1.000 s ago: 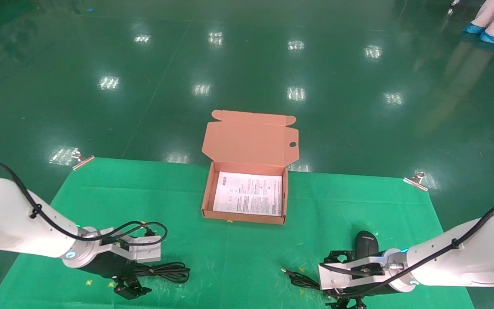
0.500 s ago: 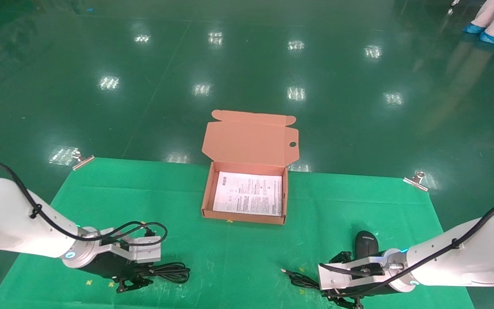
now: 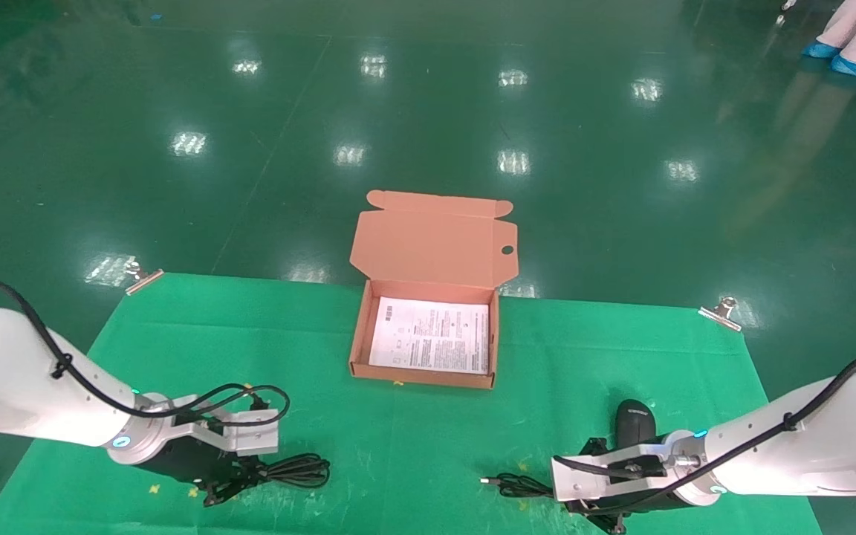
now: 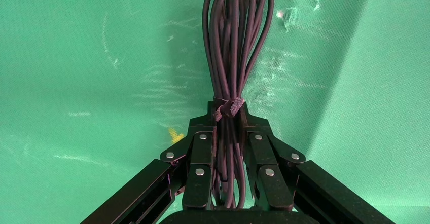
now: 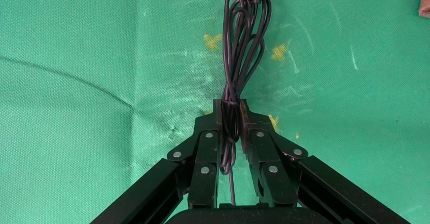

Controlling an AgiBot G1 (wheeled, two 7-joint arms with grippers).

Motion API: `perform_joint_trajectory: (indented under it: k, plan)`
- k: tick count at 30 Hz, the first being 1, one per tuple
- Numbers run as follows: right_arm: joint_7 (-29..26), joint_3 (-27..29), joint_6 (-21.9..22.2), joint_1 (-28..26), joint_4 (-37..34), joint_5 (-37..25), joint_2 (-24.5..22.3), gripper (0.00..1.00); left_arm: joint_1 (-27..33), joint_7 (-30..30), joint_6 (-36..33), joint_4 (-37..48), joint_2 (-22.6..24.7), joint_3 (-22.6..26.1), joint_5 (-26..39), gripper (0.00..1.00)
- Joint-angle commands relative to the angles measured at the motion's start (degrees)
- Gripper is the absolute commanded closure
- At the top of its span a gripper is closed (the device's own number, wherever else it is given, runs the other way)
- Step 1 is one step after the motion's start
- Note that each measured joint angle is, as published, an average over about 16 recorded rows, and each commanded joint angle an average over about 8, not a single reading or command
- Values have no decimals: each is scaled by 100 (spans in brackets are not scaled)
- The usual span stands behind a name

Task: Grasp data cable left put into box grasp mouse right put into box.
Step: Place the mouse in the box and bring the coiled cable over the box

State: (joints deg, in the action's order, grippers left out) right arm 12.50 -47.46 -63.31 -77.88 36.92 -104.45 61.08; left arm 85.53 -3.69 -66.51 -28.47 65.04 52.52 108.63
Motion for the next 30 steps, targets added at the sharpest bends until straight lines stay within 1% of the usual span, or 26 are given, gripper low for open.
perform_joint_trajectory:
  k: [1, 6, 11, 16, 20, 25, 30]
  plan:
    - [2, -4, -1, 4, 0, -4, 3, 100, 0, 0, -1, 0, 0, 1, 0, 100]
    - [-36, 52, -35, -46, 23, 69, -61, 100, 18, 13, -5, -28, -18, -7, -7, 100]
    - [-251, 290, -214, -227, 196, 392, -369, 100, 141, 61, -70, -311, -197, -71, -71, 100]
    - [-592, 650, -318, -497, 610, 807, -823, 100, 380, -52, -117, -1022, -564, -195, -113, 100]
    - [-811, 883, -231, -738, 979, 1001, -1029, 100, 574, -274, -43, -1753, -840, -282, -26, 100]
    - [-931, 1069, -48, -1096, 1230, 1126, -946, 100, 773, -614, 193, -2549, -1020, -383, 174, 100]
    - [-844, 1155, 136, -1488, 1121, 1189, -562, 100, 940, -872, 530, -3009, -989, -460, 432, 100]
